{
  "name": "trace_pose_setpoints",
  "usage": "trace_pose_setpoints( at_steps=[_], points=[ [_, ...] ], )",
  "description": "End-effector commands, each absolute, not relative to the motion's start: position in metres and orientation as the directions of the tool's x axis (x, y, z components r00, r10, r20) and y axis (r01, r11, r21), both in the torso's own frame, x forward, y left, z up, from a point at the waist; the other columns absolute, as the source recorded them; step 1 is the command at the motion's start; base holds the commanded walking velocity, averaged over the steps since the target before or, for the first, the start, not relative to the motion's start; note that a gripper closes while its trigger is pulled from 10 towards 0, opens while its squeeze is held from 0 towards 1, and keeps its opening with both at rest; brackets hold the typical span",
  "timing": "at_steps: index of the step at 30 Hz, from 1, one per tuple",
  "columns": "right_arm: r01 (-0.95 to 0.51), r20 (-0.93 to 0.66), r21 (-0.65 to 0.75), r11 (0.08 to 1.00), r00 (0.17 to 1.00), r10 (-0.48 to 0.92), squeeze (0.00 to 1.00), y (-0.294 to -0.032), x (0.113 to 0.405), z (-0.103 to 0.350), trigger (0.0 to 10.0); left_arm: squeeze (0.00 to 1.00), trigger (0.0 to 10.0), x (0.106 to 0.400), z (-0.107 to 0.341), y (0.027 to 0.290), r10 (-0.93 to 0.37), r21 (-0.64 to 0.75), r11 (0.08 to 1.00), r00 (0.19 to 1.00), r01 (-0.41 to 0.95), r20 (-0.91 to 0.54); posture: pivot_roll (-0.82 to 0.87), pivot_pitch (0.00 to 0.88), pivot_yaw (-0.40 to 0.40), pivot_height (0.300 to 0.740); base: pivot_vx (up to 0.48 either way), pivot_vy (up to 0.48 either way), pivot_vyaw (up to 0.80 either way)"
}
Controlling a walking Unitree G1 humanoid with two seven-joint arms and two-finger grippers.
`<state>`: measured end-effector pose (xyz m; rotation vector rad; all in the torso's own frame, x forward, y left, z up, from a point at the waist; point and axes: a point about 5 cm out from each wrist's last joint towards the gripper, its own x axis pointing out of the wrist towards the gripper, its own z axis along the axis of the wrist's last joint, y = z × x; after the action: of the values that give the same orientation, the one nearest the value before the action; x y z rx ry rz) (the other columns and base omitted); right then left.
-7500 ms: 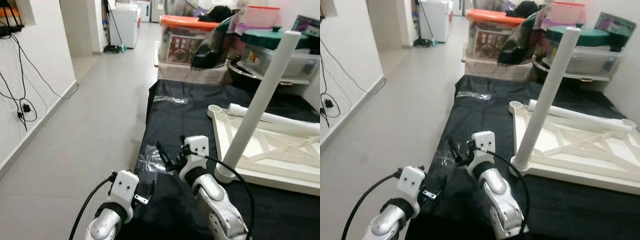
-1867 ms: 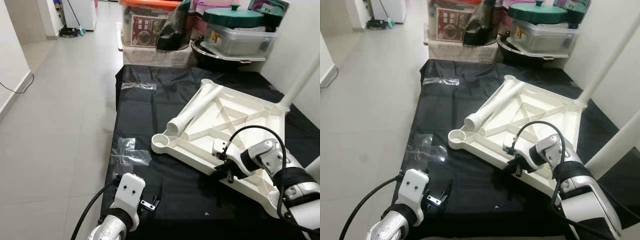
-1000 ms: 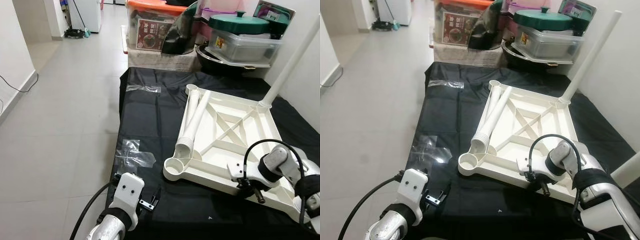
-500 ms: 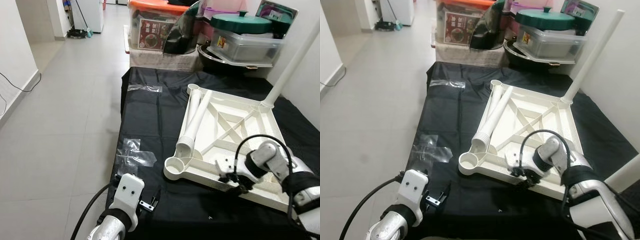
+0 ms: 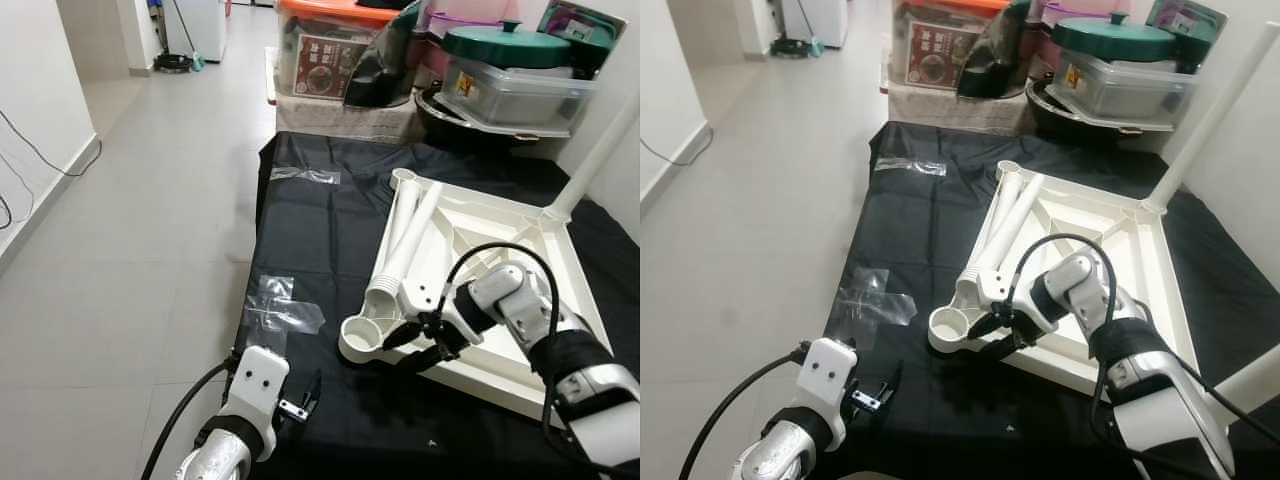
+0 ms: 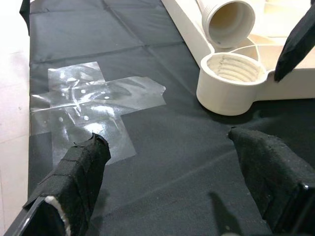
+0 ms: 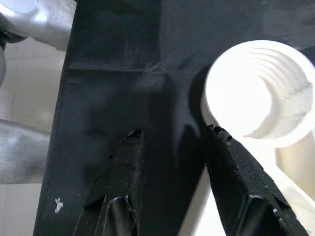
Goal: Building children table
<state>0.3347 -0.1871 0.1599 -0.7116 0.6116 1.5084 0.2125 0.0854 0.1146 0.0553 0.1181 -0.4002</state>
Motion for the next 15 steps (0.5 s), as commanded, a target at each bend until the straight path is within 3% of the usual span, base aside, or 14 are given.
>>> trace_pose_setpoints(
  at_steps=[1, 6, 10, 12, 14, 15],
  points=[
    [-0.997, -0.767, -0.045, -0.066, -0.008, 0.641, 0.00, -0.185, 0.332, 0.155, 10.0, 0.00, 10.0, 0.212, 0.111, 0.084, -0.391, 0.024, 0.917, 0.910, 0.398, -0.138, 0.08, 0.068, -0.113, 0.740, 0.000, 0.000, 0.00],
    [-0.995, -0.796, -0.082, -0.053, 0.033, 0.605, 0.00, -0.181, 0.332, 0.146, 10.0, 0.00, 10.0, 0.212, 0.112, 0.084, -0.391, 0.024, 0.917, 0.910, 0.397, -0.136, 0.08, 0.070, -0.114, 0.740, 0.000, 0.000, 0.00],
    [-0.995, -0.746, -0.096, -0.013, 0.063, 0.663, 0.00, -0.173, 0.334, 0.153, 10.0, 0.00, 10.0, 0.211, 0.112, 0.083, -0.391, 0.021, 0.918, 0.910, 0.397, -0.135, 0.08, 0.071, -0.113, 0.740, 0.000, 0.000, 0.00],
    [-0.995, -0.725, -0.094, -0.021, 0.054, 0.687, 0.00, -0.171, 0.333, 0.157, 10.0, 0.00, 10.0, 0.211, 0.112, 0.083, -0.391, 0.020, 0.917, 0.910, 0.397, -0.135, 0.08, 0.071, -0.112, 0.740, 0.000, 0.000, 0.00],
    [-0.997, -0.530, -0.046, -0.062, -0.028, 0.848, 0.00, -0.161, 0.326, 0.188, 10.0, 0.00, 10.0, 0.211, 0.111, 0.082, -0.391, 0.019, 0.917, 0.910, 0.397, -0.136, 0.07, 0.069, -0.114, 0.740, 0.000, 0.000, 0.00],
    [-0.997, -0.530, -0.046, -0.062, -0.028, 0.848, 0.00, -0.161, 0.326, 0.188, 10.0, 0.00, 10.0, 0.211, 0.111, 0.082, -0.391, 0.019, 0.917, 0.910, 0.397, -0.136, 0.07, 0.069, -0.114, 0.740, 0.000, 0.000, 0.00]
  ],
)
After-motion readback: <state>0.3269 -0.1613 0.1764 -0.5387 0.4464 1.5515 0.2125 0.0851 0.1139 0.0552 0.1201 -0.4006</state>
